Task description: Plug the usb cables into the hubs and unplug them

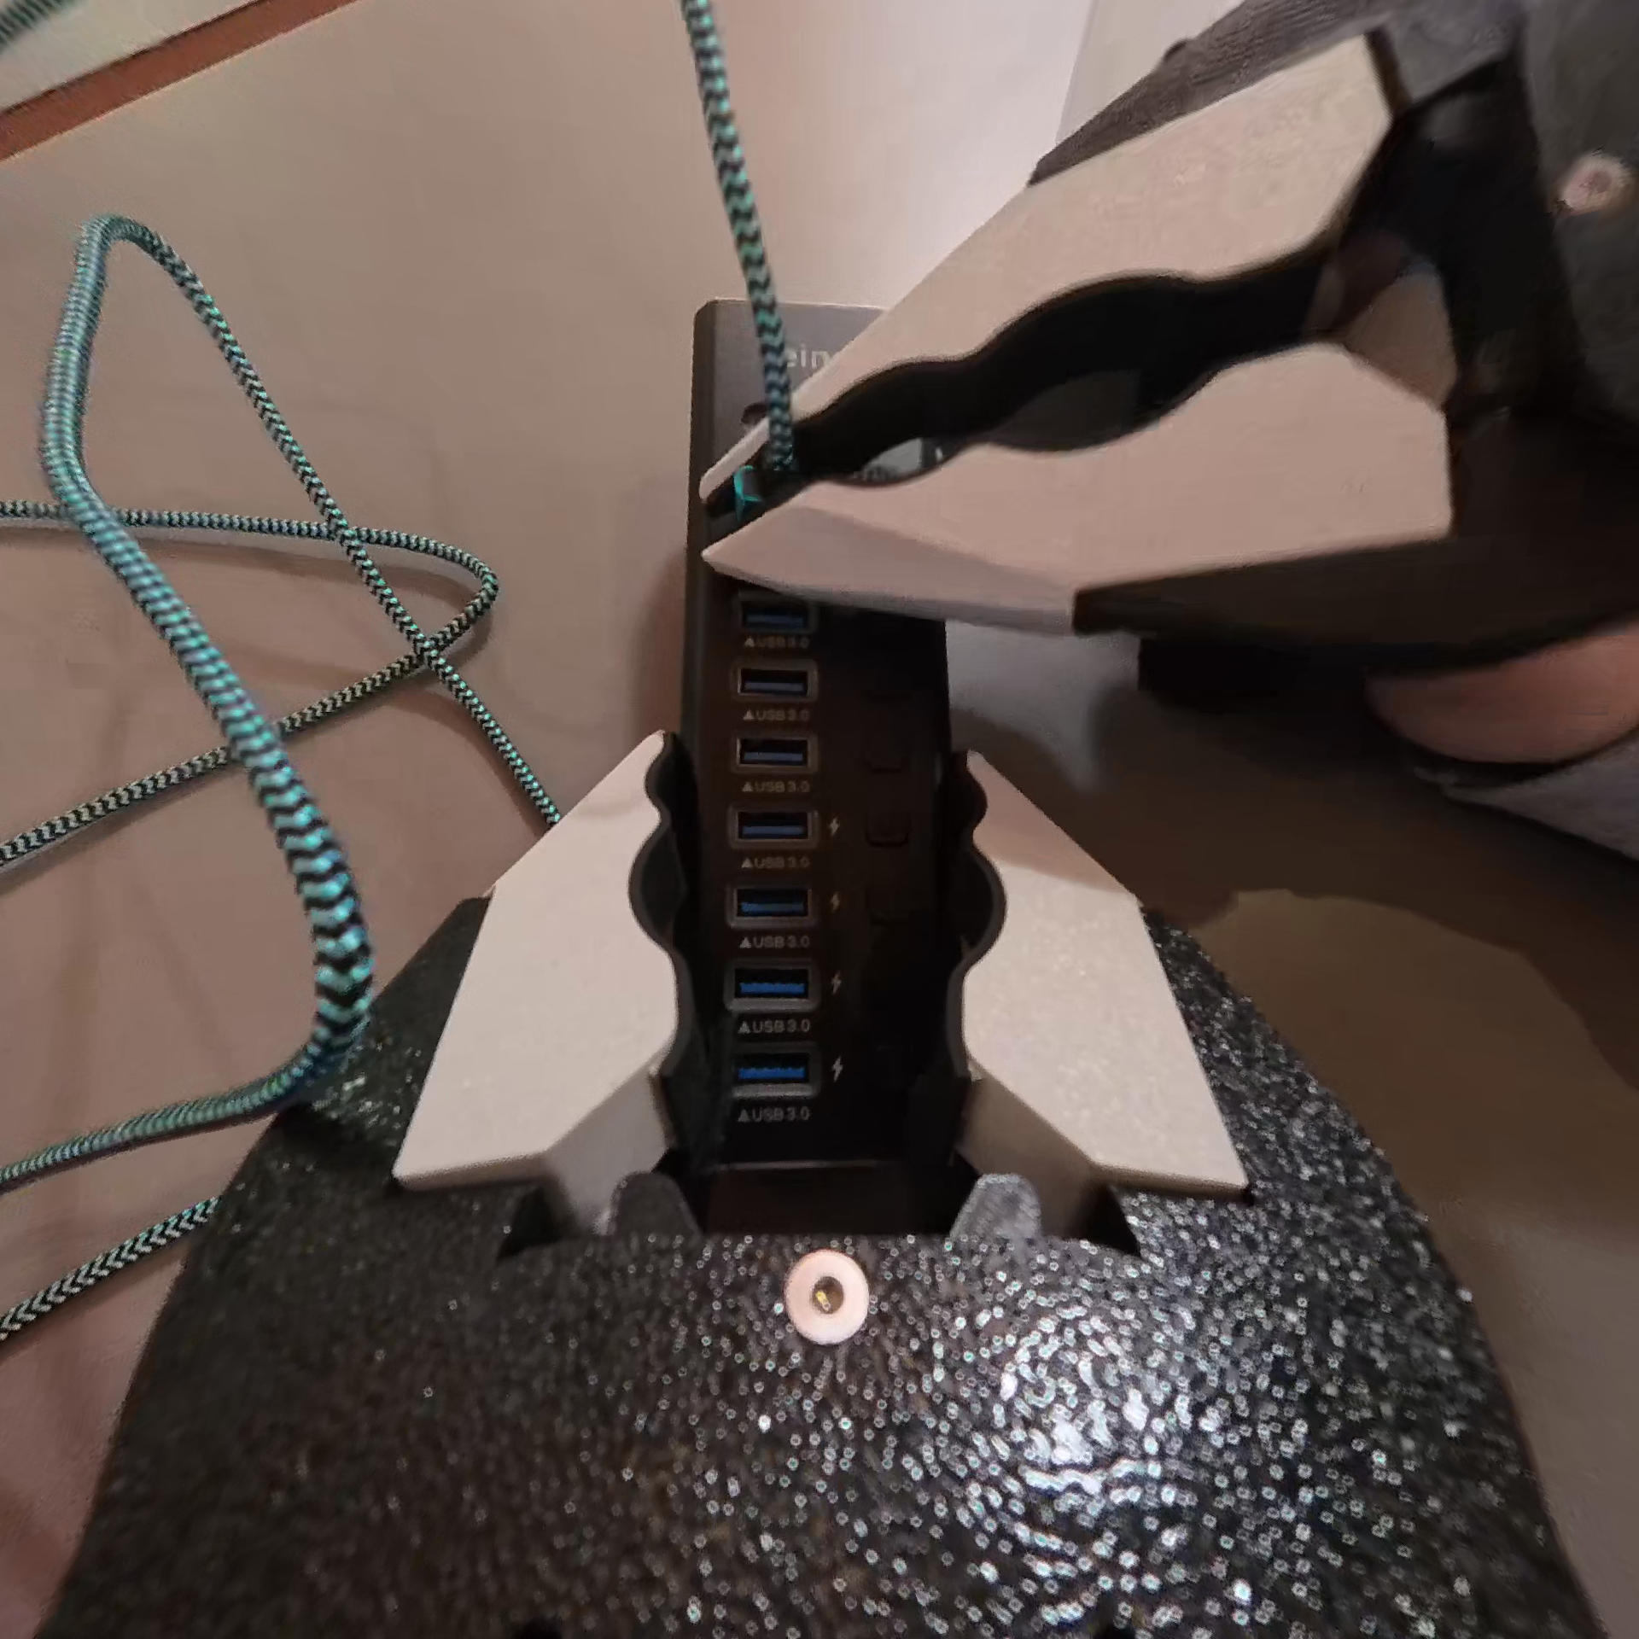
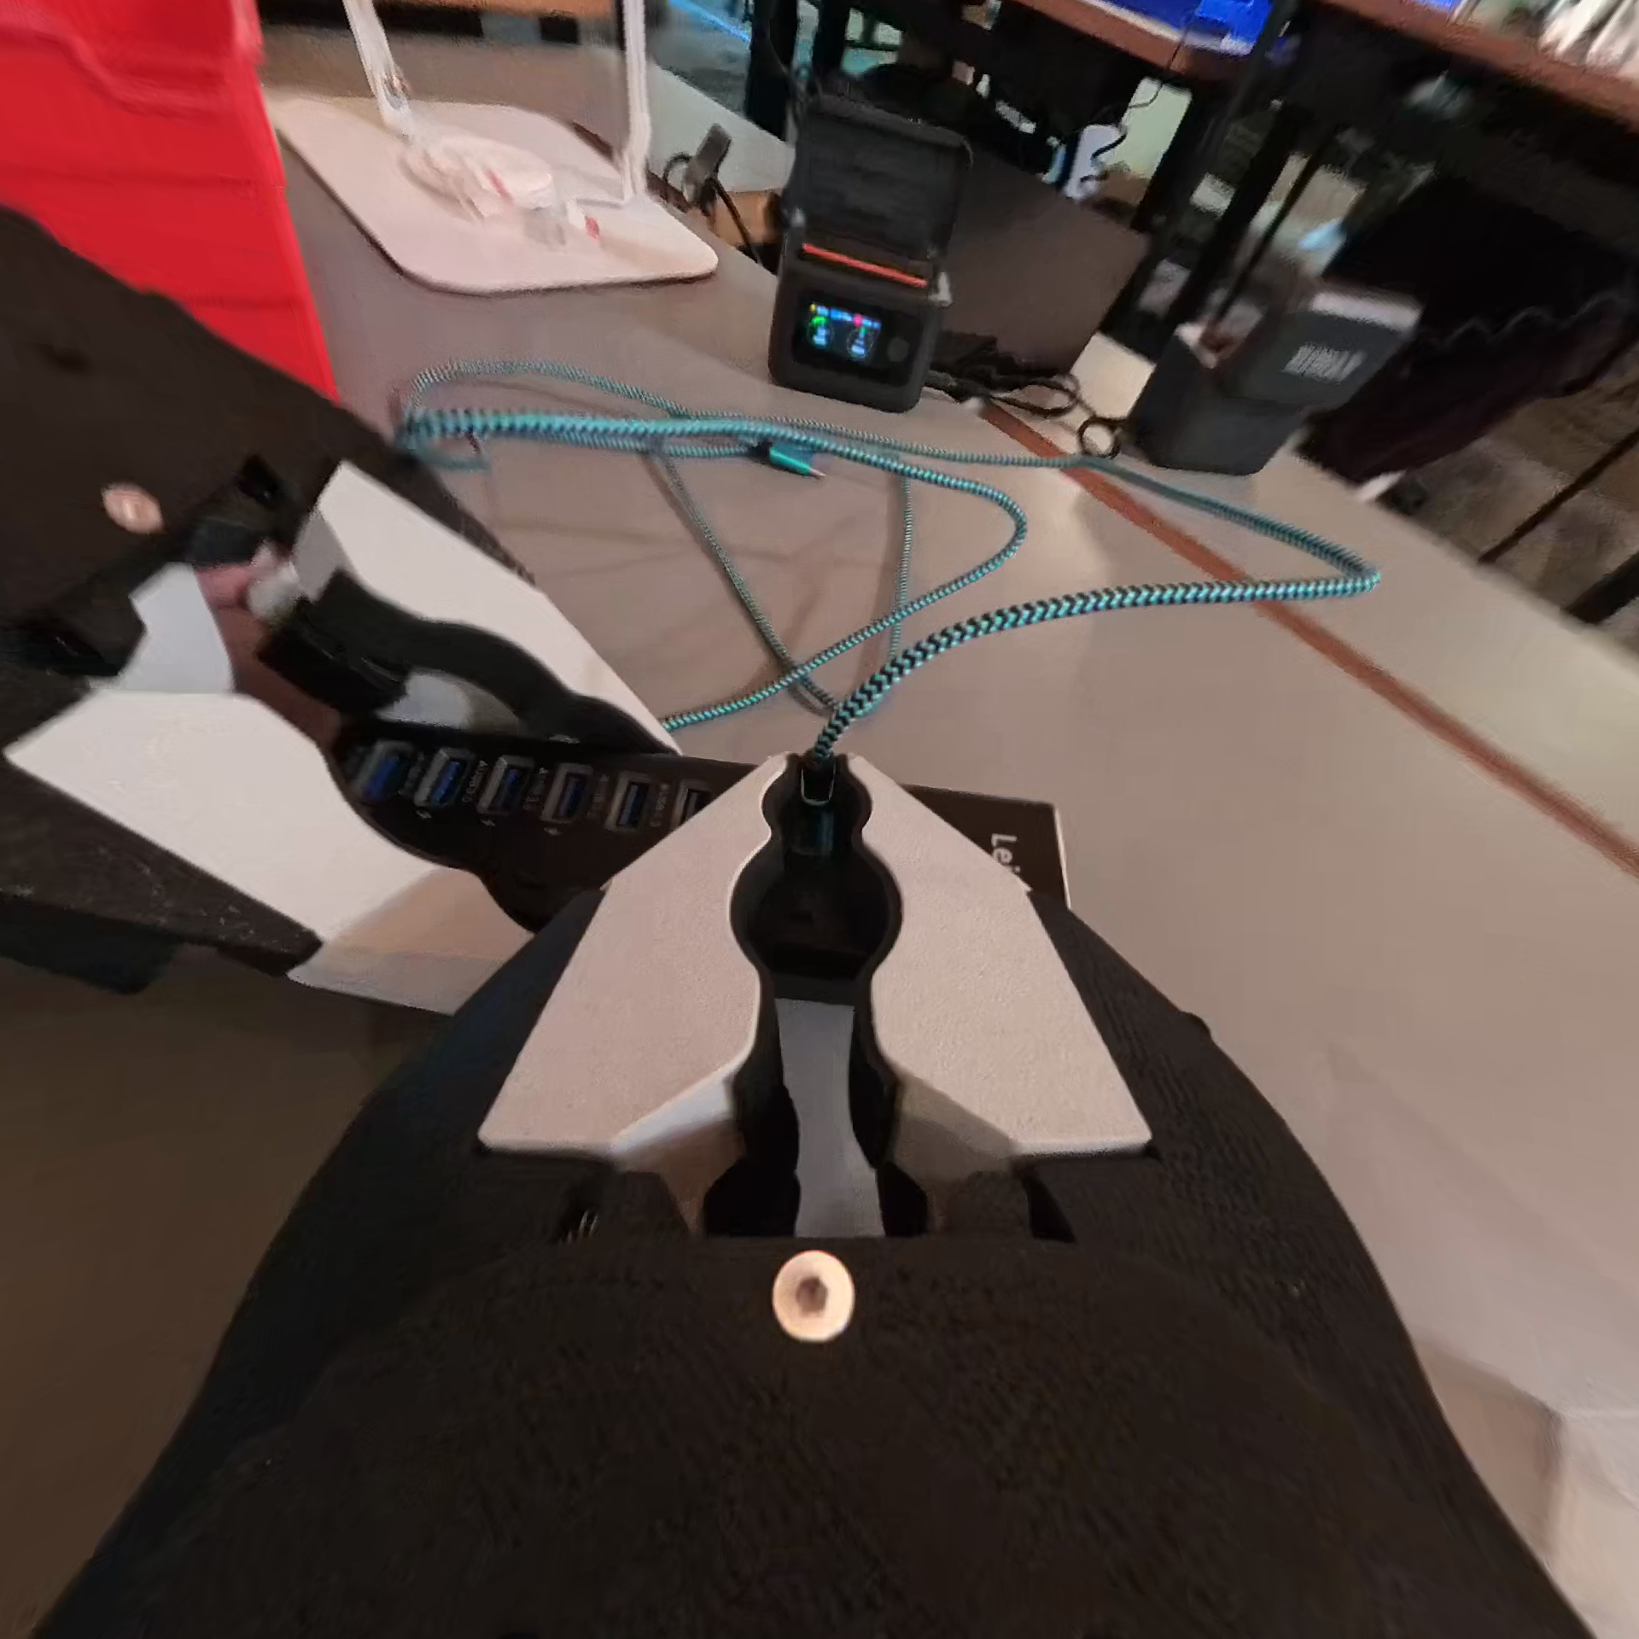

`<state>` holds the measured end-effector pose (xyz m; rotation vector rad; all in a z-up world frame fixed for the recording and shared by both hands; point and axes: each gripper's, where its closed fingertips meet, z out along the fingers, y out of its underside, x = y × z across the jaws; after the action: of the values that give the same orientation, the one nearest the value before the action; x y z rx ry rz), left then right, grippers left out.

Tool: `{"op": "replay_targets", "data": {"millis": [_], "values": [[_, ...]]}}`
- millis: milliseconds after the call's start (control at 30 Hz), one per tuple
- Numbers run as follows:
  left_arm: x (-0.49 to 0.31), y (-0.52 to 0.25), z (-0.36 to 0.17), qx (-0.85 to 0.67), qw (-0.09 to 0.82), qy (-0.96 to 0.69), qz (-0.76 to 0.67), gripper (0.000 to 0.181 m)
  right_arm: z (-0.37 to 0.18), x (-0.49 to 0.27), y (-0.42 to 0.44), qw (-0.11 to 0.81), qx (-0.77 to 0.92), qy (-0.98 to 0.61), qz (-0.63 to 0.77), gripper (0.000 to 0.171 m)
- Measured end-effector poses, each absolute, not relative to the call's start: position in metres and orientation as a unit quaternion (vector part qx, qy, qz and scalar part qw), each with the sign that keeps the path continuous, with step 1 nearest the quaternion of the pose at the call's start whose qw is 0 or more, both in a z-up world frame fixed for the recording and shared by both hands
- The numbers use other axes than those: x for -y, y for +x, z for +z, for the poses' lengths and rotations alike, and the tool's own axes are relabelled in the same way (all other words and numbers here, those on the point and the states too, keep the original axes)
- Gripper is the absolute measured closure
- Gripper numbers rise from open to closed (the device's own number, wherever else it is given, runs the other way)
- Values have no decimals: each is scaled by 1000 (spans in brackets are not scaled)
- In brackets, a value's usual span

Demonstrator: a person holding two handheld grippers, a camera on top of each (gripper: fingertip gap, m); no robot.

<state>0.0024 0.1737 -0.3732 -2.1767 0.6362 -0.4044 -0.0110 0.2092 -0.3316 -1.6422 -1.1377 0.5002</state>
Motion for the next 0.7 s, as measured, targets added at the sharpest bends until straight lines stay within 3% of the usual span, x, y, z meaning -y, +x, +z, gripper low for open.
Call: {"op": "replay_targets", "data": {"millis": [33, 167, 233, 433, 567, 700], "values": [[-174, 2, -374, -252, 404, -865, -159, 121, -333, -209, -11, 531, 495, -667, 165, 167], [-172, 3, -374, -260, 400, -864, -165, 121, -326, -208, -10, 545, 487, -658, 179, 166], [-171, 3, -377, -272, 395, -865, -147, 122, -292, -217, 0, 601, 401, -649, 237, 166], [-171, 4, -376, -276, 407, -859, -139, 122, -307, -225, 13, 568, 399, -679, 238, 166], [-167, 3, -375, -279, 413, -856, -135, 123, -292, -230, 20, 597, 400, -659, 223, 166], [-163, 1, -352, -281, 475, -824, -129, 116, -277, -227, 34, 637, 397, -635, 184, 166]]}}
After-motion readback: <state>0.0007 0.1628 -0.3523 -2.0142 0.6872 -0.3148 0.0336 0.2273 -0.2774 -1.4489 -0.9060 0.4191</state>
